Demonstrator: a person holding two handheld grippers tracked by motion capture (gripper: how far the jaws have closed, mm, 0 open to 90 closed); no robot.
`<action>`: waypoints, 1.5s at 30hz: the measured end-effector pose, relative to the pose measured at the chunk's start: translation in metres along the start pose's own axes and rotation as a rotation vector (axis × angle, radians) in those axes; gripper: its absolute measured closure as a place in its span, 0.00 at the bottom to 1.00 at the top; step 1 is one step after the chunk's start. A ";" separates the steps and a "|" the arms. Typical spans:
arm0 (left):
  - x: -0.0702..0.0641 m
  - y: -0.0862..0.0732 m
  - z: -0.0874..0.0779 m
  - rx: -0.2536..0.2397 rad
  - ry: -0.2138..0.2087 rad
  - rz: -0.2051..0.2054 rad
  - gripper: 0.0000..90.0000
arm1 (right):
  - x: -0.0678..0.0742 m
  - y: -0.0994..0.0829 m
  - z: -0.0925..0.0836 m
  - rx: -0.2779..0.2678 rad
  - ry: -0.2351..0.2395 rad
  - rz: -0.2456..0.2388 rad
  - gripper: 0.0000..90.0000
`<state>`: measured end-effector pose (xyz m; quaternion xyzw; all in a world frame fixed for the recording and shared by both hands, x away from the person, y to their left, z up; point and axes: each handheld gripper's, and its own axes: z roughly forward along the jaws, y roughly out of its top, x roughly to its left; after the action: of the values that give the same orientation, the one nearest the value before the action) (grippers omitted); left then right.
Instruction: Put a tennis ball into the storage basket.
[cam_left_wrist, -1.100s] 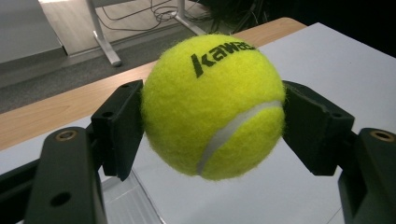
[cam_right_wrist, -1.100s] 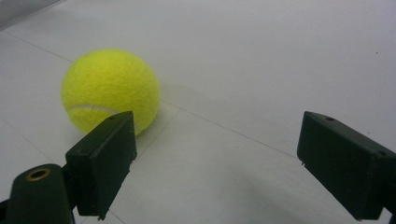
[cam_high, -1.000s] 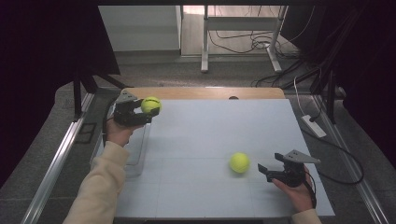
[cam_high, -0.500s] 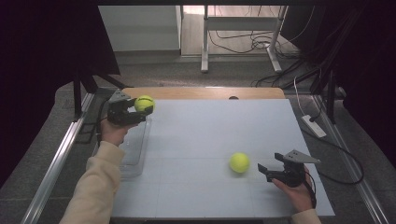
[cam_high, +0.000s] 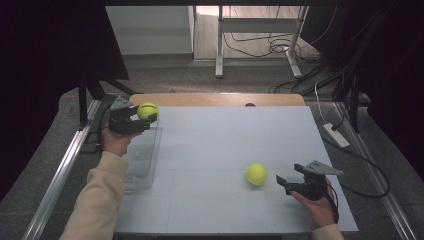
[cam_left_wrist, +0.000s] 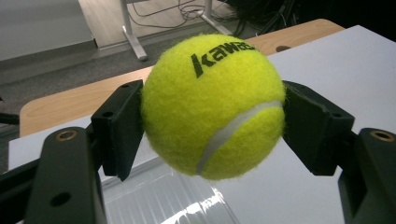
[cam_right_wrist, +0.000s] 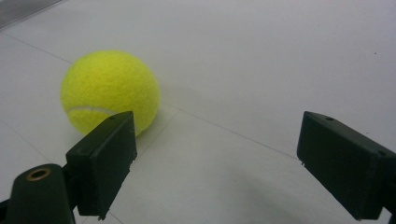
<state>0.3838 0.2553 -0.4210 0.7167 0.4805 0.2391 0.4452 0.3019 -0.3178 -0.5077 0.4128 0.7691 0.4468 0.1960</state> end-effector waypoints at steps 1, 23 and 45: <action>0.002 -0.001 -0.001 0.000 0.005 -0.005 0.30 | 0.000 0.000 0.000 0.000 -0.001 0.000 0.14; 0.030 -0.009 -0.006 0.022 0.088 -0.064 0.30 | -0.001 0.000 0.000 0.001 -0.003 0.004 0.14; 0.048 -0.010 -0.003 0.062 0.145 -0.092 0.30 | 0.000 0.000 0.000 -0.001 -0.002 0.006 0.14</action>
<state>0.3973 0.3013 -0.4322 0.6882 0.5511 0.2546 0.3974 0.3020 -0.3184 -0.5077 0.4153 0.7675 0.4474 0.1957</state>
